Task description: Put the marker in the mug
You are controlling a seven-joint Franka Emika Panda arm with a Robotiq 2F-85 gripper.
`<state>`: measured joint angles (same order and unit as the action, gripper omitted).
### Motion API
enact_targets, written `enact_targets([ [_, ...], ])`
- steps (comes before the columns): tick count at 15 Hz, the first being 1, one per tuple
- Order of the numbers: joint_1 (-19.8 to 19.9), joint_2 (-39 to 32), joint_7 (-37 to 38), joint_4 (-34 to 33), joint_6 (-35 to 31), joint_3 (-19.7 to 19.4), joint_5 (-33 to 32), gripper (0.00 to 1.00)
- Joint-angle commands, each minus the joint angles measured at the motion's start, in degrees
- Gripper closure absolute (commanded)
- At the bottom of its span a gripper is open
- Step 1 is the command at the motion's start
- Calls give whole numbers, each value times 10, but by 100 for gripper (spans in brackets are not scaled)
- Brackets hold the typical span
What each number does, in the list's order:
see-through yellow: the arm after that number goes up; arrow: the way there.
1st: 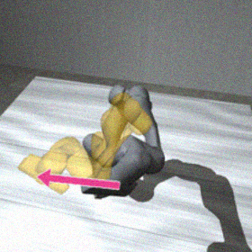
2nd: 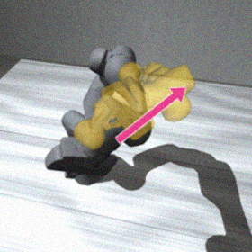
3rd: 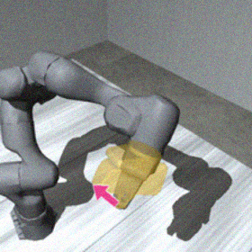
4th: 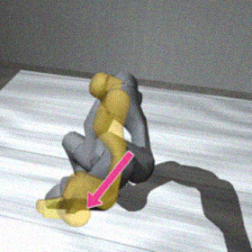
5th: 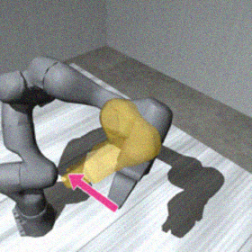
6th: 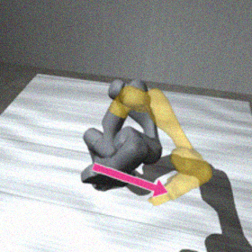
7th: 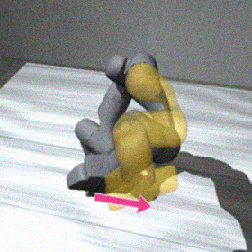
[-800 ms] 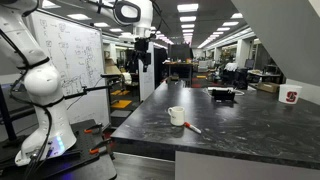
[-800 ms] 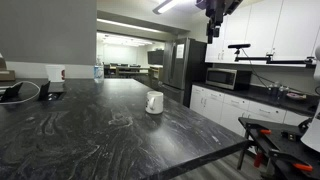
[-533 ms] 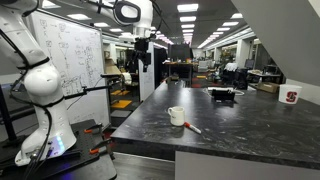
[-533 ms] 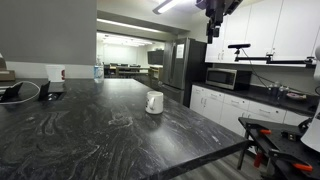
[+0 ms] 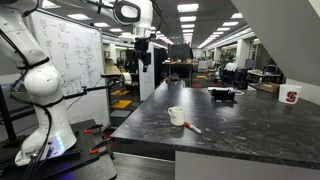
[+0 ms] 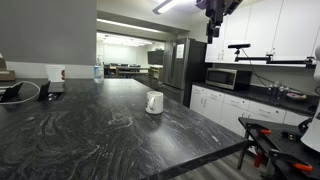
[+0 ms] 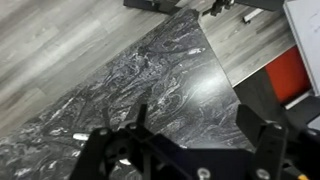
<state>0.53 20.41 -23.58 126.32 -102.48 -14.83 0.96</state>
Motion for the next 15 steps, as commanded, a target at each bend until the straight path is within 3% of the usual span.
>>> enact_targets([
  [1, 15, -2, -4, -2, 2, 13, 5, 0],
  [8, 16, -25, -29, -7, -23, 12, -10, 0],
  [15, 37, -136, -142, -59, -138, 4, -66, 0],
])
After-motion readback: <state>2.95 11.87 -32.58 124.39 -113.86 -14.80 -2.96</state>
